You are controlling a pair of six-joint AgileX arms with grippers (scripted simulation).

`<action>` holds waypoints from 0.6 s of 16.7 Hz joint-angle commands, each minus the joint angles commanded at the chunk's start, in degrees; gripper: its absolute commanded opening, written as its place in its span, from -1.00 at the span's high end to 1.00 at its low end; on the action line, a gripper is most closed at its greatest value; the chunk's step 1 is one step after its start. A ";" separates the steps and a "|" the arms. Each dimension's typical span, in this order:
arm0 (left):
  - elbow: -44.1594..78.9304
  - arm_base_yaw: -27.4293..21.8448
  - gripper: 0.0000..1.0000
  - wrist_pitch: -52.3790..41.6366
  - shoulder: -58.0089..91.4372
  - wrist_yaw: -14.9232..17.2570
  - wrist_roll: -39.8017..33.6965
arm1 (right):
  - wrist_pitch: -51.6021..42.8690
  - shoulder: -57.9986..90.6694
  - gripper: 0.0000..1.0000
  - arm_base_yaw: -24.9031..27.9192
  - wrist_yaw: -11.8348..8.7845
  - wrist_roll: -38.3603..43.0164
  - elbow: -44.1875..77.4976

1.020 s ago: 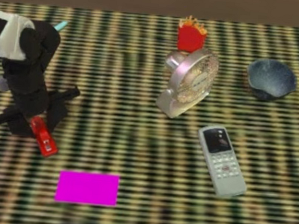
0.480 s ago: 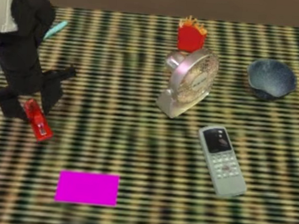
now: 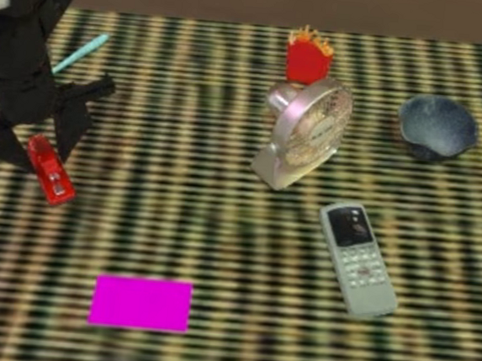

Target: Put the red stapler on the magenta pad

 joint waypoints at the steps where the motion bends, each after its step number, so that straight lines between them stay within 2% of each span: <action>1: -0.13 -0.32 1.00 0.14 0.21 -0.01 0.08 | 0.00 0.00 -1.00 0.00 0.00 0.00 0.00; 5: -0.29 -1.56 1.00 -0.33 -0.05 0.03 -3.74 | 0.00 0.00 -1.00 0.00 0.00 0.00 0.00; 8: -1.19 -4.09 1.00 -1.00 -1.27 0.11 -13.03 | 0.00 0.00 -1.00 0.00 0.00 0.00 0.00; 10: -2.37 -6.30 1.00 -1.48 -2.61 0.20 -22.17 | 0.00 0.00 -1.00 0.00 0.00 0.00 0.00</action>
